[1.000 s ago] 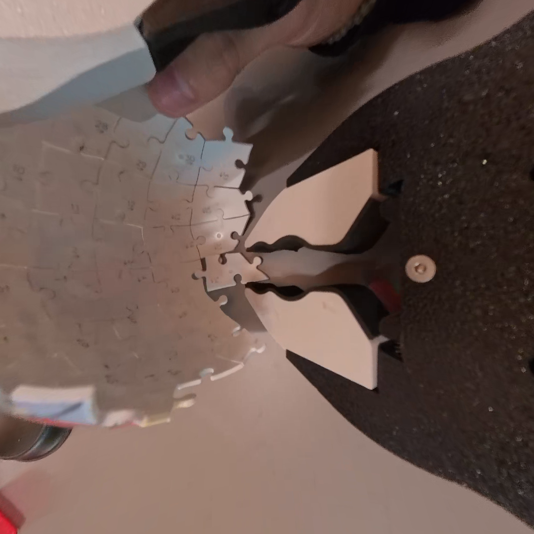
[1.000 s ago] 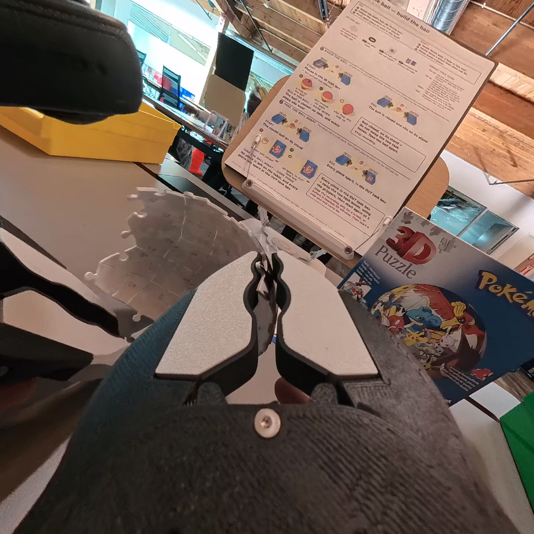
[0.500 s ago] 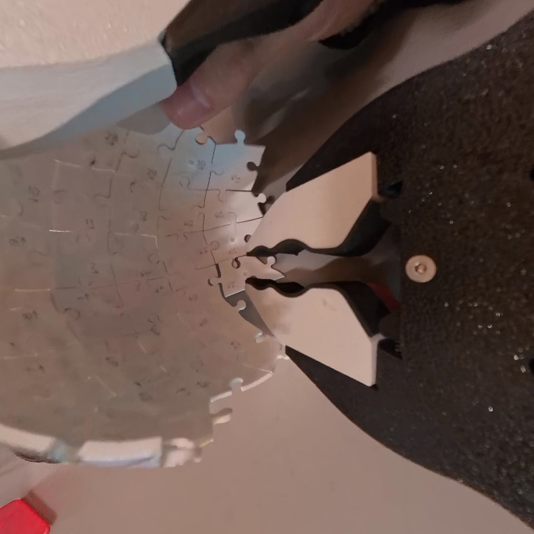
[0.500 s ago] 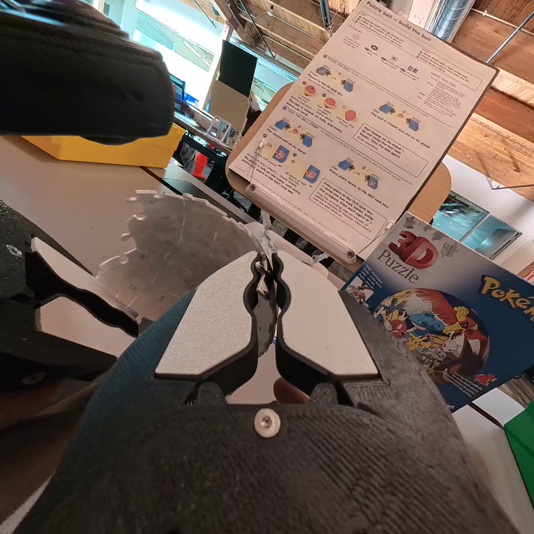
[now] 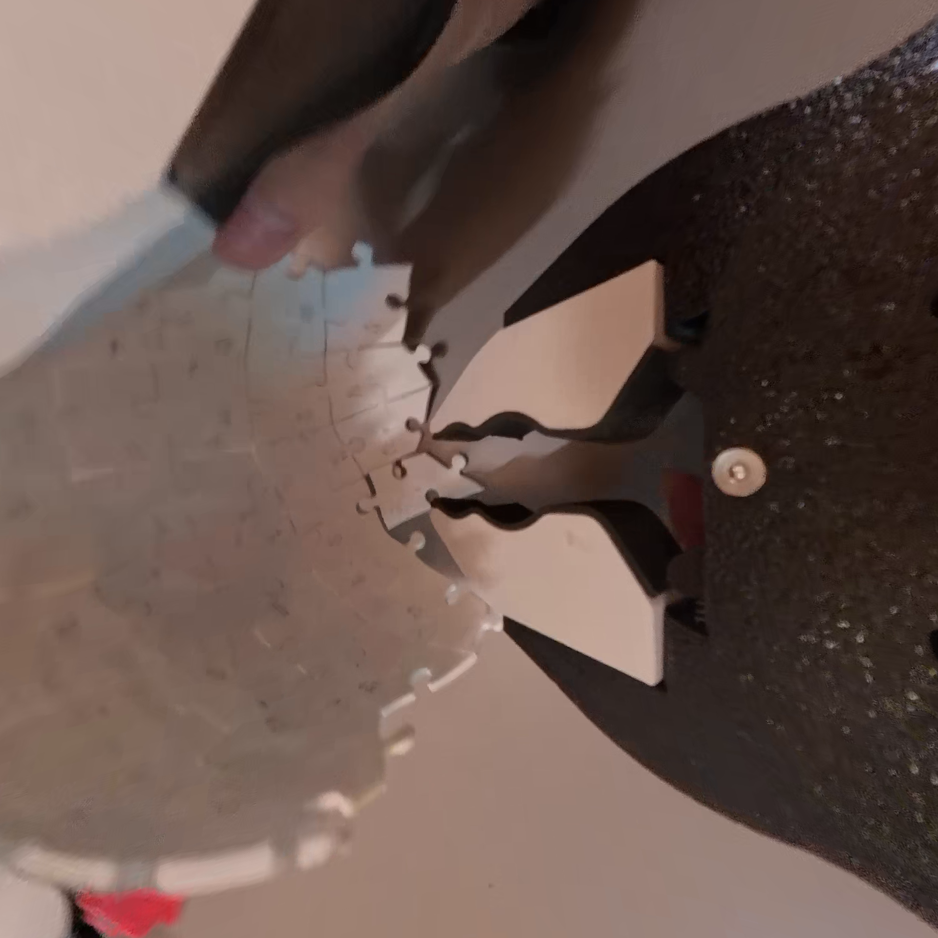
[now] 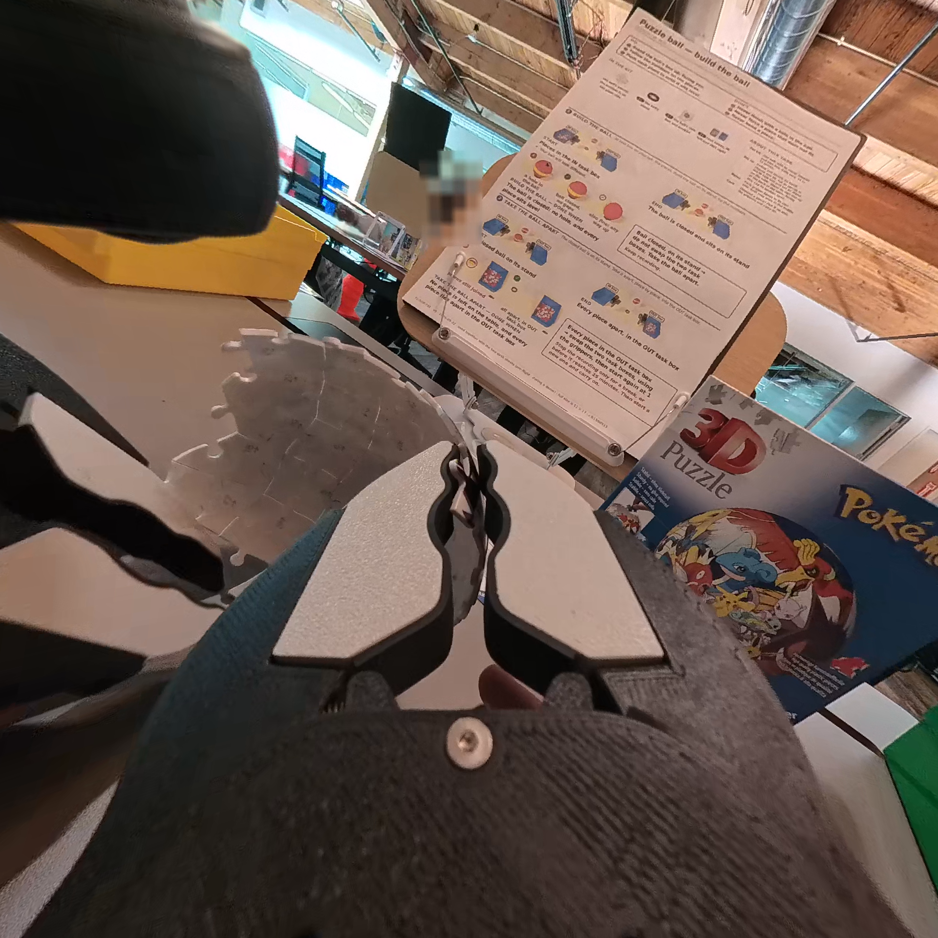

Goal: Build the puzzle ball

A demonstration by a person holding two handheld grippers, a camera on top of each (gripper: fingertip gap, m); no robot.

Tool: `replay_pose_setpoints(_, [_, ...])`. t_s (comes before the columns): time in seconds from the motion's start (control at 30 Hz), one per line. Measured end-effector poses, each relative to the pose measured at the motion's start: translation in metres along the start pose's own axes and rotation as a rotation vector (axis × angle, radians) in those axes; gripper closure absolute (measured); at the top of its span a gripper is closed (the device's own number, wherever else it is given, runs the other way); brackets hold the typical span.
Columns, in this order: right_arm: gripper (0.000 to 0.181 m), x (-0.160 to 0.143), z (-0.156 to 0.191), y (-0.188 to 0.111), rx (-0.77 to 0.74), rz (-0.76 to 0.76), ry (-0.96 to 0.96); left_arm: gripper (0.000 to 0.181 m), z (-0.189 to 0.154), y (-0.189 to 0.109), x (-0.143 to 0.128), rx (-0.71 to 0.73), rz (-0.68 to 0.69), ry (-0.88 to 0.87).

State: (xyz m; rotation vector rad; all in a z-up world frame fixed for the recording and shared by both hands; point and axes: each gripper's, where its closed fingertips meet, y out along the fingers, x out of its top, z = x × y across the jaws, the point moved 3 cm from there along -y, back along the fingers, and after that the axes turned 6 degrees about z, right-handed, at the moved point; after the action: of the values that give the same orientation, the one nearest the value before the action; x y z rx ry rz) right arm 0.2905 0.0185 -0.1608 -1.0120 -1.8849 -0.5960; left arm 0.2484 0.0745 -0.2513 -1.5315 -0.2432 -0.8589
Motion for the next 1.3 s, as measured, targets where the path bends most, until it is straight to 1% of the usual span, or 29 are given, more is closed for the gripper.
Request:
replay_pose_setpoints(0.07, [0.174, 0.000, 0.000, 0.000, -0.001, 0.000, -0.008, 0.180, -0.006, -0.003, -0.001, -0.013, -0.024, 0.141])
replay_pose_setpoints(0.13, [0.174, 0.001, 0.001, 0.000, 0.001, -0.006, -0.009, 0.180, 0.003, -0.005, -0.002, 0.098, -0.034, 0.191])
replay_pose_setpoints(0.2, [0.174, 0.001, 0.001, 0.000, -0.002, -0.005, -0.018, 0.167, 0.008, -0.006, -0.003, 0.131, -0.016, 0.127])
replay_pose_setpoints(0.23, [0.174, 0.001, 0.001, 0.000, -0.003, -0.006, -0.019, 0.157, 0.007, -0.006, -0.004, 0.101, -0.003, 0.069])
replay_pose_setpoints(0.27, [0.174, 0.001, 0.001, 0.000, -0.003, -0.006, -0.018, 0.153, 0.005, -0.005, -0.005, 0.060, 0.010, 0.013])
replay_pose_setpoints(0.33, [0.174, 0.001, 0.001, -0.001, -0.003, -0.007, -0.016, 0.153, 0.005, -0.004, -0.006, 0.028, 0.027, -0.075])
replay_pose_setpoints(0.47, [0.174, 0.002, 0.000, -0.001, -0.006, -0.012, -0.010, 0.152, 0.009, -0.002, -0.009, 0.033, 0.036, -0.170])
replay_pose_setpoints(0.57, [0.174, 0.002, 0.001, -0.001, -0.003, -0.013, -0.005, 0.152, 0.007, 0.000, -0.007, 0.032, 0.037, -0.181])
replay_pose_setpoints(0.7, [0.174, 0.001, 0.000, -0.001, -0.003, -0.012, 0.001, 0.160, 0.001, 0.001, -0.004, 0.024, 0.035, -0.174])
replay_pose_setpoints(0.8, [0.174, 0.001, 0.000, -0.001, -0.003, -0.012, 0.009, 0.161, -0.003, 0.002, -0.002, 0.021, 0.038, -0.171])
replay_pose_setpoints(0.93, [0.174, 0.002, 0.002, -0.001, 0.003, -0.014, 0.010, 0.166, -0.002, 0.003, -0.001, 0.028, 0.032, -0.179])
replay_pose_setpoints(1.3, [0.174, 0.001, 0.002, -0.002, -0.002, -0.013, -0.005, 0.166, -0.001, 0.002, 0.001, 0.048, 0.018, -0.163])
